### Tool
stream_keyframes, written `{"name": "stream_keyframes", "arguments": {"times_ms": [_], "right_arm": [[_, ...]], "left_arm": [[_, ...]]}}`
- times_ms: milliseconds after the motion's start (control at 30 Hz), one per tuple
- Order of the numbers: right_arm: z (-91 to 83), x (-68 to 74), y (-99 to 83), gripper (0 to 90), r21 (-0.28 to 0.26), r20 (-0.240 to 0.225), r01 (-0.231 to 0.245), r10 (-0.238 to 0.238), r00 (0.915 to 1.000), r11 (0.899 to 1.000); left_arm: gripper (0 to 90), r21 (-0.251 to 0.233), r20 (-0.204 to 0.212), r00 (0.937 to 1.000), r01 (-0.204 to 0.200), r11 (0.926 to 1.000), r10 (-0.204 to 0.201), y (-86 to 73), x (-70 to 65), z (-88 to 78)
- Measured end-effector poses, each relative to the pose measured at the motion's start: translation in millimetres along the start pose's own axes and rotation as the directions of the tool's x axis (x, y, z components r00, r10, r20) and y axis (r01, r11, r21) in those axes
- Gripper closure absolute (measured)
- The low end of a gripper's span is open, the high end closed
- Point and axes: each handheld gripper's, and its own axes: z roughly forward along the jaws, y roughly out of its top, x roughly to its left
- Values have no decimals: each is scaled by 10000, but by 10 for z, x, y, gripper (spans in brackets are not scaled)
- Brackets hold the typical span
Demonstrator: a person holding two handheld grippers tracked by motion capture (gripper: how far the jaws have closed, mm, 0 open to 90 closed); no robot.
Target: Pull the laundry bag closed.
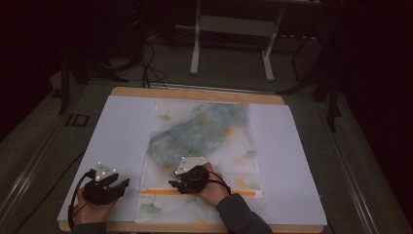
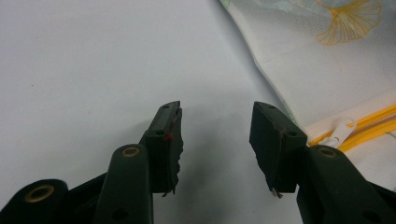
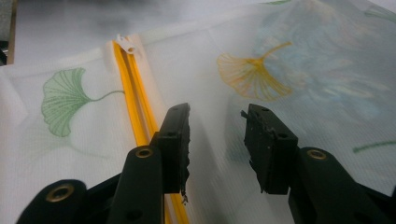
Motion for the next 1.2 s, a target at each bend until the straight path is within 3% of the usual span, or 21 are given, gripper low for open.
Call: {"name": "stream_keyframes", "arguments": {"times_ms": [833, 1200], "right_arm": [[183, 120, 160, 603, 41, -515, 421, -418, 9978, 9991], [281, 209, 218, 631, 111, -765, 821, -811, 9938, 9966]], "left_arm": [[532, -18, -58, 9999, 110, 9999, -110, -5, 31, -14], [532, -16, -62, 9999, 125, 9999, -126, -7, 38, -17]]}}
